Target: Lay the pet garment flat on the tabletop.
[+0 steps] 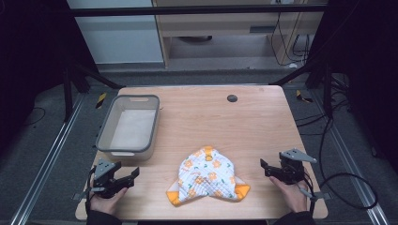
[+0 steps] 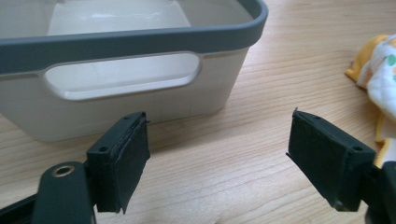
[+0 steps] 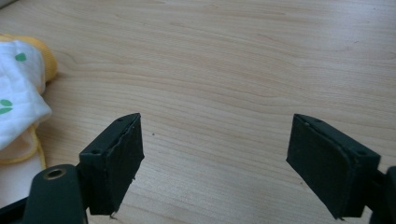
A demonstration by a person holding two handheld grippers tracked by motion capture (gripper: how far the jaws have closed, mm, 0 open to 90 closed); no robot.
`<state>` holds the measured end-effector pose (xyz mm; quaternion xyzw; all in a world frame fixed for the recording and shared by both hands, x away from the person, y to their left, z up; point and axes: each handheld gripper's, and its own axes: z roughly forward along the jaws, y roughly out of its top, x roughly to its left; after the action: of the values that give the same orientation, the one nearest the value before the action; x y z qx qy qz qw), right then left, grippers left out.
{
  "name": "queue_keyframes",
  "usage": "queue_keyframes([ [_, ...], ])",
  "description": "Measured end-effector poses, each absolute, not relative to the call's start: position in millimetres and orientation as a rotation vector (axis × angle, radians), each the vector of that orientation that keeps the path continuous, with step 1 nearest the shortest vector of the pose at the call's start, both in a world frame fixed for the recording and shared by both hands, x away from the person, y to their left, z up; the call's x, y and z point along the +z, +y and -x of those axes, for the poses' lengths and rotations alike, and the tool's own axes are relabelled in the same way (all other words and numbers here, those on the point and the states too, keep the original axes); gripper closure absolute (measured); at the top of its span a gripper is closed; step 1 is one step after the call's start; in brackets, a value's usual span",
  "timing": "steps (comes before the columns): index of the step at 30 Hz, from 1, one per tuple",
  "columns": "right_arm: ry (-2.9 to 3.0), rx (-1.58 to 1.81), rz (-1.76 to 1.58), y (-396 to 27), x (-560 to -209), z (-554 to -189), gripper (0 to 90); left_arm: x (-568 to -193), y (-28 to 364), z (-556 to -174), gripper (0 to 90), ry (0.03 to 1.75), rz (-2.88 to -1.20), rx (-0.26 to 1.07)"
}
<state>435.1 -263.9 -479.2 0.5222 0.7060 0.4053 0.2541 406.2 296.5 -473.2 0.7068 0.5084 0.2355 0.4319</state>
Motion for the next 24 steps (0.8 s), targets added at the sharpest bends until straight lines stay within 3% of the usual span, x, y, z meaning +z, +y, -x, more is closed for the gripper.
queue_keyframes([
  [24,1.976,1.205,-1.313,-238.6,-447.8,-430.7,24.2,-438.1,289.8,-398.5,32.1,1.202,-1.71,0.568],
])
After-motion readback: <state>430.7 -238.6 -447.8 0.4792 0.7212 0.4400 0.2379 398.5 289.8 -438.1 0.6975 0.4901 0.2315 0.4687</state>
